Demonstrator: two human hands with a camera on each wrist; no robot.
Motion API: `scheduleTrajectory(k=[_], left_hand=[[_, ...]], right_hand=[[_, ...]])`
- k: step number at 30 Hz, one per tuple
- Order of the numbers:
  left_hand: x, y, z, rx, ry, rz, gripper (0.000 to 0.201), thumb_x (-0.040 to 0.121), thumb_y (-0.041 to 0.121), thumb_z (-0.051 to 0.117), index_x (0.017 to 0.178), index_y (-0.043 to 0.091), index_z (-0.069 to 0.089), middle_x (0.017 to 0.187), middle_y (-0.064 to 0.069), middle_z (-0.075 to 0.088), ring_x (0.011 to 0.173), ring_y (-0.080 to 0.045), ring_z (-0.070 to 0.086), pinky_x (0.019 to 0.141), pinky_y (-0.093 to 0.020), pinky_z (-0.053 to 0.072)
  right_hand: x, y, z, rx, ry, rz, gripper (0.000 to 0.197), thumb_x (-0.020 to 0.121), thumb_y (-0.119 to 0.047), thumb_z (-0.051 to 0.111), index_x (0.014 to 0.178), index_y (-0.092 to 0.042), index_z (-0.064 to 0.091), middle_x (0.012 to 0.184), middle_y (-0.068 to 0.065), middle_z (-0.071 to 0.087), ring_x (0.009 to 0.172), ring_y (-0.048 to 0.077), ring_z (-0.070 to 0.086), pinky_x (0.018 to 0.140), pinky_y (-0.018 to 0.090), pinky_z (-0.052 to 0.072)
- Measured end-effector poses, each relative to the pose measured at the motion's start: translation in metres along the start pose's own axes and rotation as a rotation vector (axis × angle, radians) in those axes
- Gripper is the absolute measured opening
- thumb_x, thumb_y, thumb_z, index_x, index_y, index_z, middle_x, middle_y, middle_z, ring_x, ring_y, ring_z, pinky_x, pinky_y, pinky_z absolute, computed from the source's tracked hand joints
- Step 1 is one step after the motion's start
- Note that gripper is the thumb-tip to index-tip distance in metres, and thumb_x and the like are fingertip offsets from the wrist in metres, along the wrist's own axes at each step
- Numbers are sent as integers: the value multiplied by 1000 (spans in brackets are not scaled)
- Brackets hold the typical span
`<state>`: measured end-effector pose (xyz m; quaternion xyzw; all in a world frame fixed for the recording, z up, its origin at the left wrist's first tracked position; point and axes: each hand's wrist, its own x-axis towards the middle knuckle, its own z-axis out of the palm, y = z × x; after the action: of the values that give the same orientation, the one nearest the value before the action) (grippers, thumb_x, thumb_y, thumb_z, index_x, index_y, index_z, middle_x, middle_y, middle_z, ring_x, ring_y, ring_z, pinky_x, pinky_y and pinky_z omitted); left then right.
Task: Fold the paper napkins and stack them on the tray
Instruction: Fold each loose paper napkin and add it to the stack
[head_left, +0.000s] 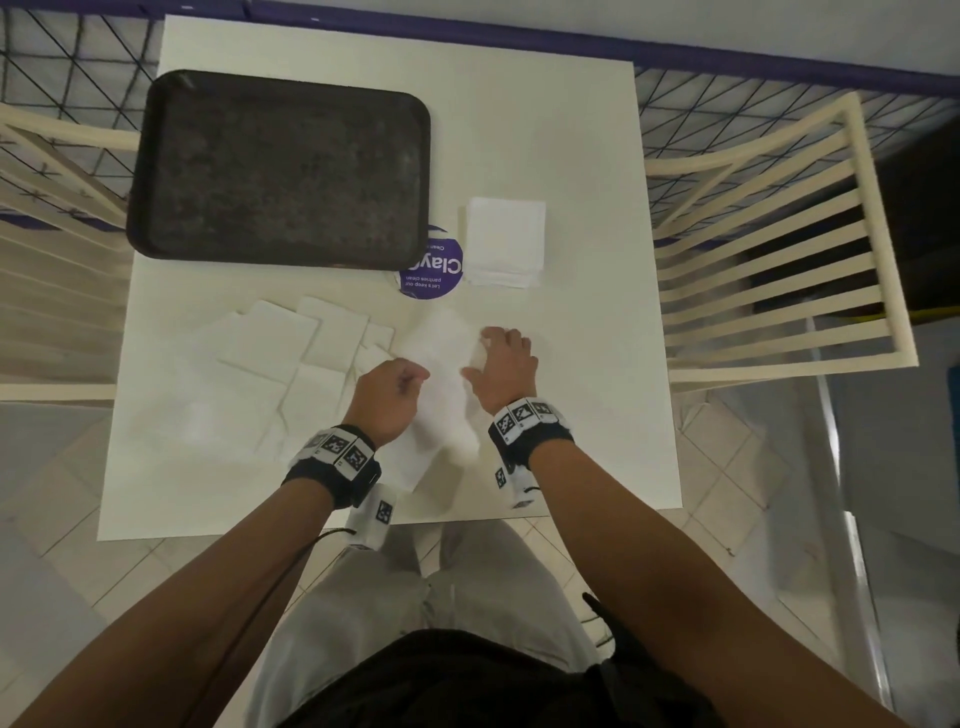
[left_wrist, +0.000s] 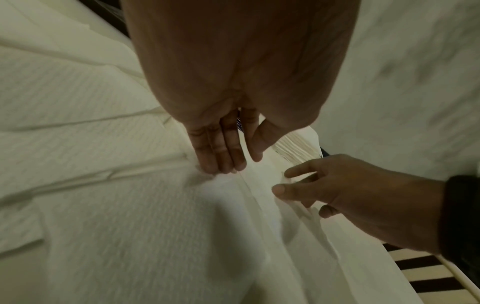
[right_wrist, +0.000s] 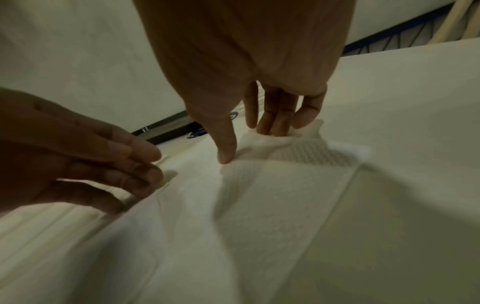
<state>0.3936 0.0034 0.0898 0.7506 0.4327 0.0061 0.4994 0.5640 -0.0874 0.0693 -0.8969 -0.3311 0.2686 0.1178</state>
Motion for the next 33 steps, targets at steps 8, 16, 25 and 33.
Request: scheduleTrajectory(k=[8,16,25,33], left_hand=[[-6,-3,-6,-149,64,-118,14,99,18,63,112,17,68,109,4,72,96,-10,64,90,-16,49],[-8,1,-12,-284,8,-247,69,84,66,65,131,16,60,108,2,75,105,-21,71,101,-47,54],[-10,5,-22,-404,84,-154,24,95,27,72,88,4,66,87,-8,74,85,-30,73,85,-51,62],[-14,-3,-39,-527,115,-137,10,98,15,65,92,18,71,90,-5,76,86,-28,71,85,-54,61]], right_hand=[[-5,-3,-3,197,-66,191,21,81,-27,72,74,-19,54,74,-3,57,83,26,57,74,32,37],[-11,-15,-25,591,-201,50,20,83,-32,77,76,-20,62,74,3,69,64,19,63,75,38,54],[-21,-28,-32,725,-183,31,29,83,-30,78,80,-8,60,69,7,65,60,18,58,70,39,53],[-24,-22,-36,718,-169,-17,11,88,-15,75,95,-11,67,67,-7,64,51,11,55,64,27,50]])
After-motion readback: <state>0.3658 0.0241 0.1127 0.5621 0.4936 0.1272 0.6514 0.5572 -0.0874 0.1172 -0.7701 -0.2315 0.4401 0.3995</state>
